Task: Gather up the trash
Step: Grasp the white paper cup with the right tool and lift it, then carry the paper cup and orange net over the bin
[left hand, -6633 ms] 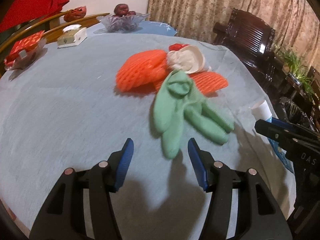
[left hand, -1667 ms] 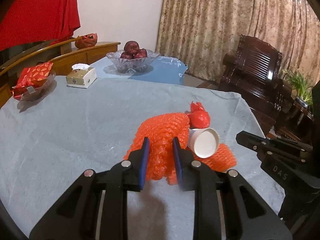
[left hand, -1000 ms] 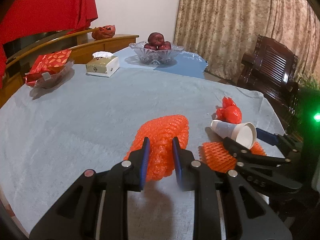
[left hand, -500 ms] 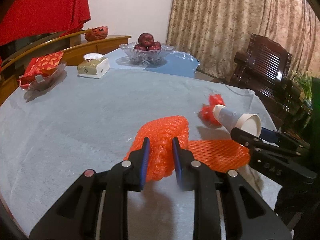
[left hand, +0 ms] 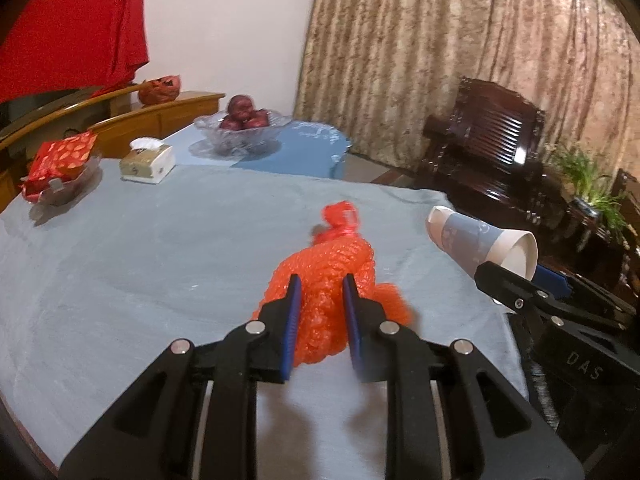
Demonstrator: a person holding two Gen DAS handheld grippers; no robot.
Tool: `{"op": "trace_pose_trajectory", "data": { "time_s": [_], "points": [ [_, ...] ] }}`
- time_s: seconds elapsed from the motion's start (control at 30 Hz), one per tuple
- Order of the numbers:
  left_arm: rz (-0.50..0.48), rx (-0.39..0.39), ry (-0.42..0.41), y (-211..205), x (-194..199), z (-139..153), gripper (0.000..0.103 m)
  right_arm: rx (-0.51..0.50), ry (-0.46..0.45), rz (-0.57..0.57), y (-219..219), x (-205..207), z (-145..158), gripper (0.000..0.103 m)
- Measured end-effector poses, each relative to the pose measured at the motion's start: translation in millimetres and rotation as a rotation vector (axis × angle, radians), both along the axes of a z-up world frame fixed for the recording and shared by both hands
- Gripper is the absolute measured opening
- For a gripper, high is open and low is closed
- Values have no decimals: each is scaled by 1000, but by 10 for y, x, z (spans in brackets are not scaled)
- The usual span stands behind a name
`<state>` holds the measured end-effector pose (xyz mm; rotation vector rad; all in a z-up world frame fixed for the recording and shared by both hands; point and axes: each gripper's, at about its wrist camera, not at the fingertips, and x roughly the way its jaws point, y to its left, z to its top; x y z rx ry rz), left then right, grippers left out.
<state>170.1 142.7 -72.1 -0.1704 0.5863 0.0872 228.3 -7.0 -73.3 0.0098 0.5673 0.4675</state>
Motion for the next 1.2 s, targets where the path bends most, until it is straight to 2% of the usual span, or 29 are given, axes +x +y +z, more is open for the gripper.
{"op": "trace_pose_trajectory", "data": {
  "time_s": [0.3, 0.6, 0.73, 1.0, 1.2],
  "points": [
    [-128, -13, -37, -668, -112, 159, 19, 2, -29, -109, -652, -281, 194, 55],
    [-257, -8, -59, -1327, -191, 225, 17, 8, -37, -241, -1419, -558, 215, 55],
    [-260, 2, -43, -1355, -229, 147, 16, 11, -21, -250, -1513, -599, 135, 55],
    [-193, -2, -15, -1062, -414, 50, 15, -9, -35, -203, -1334, -650, 107, 55],
    [-234, -16, -9, -1172, -464, 39, 15, -14, -36, -230, -1455, -756, 117, 55]
  ]
}}
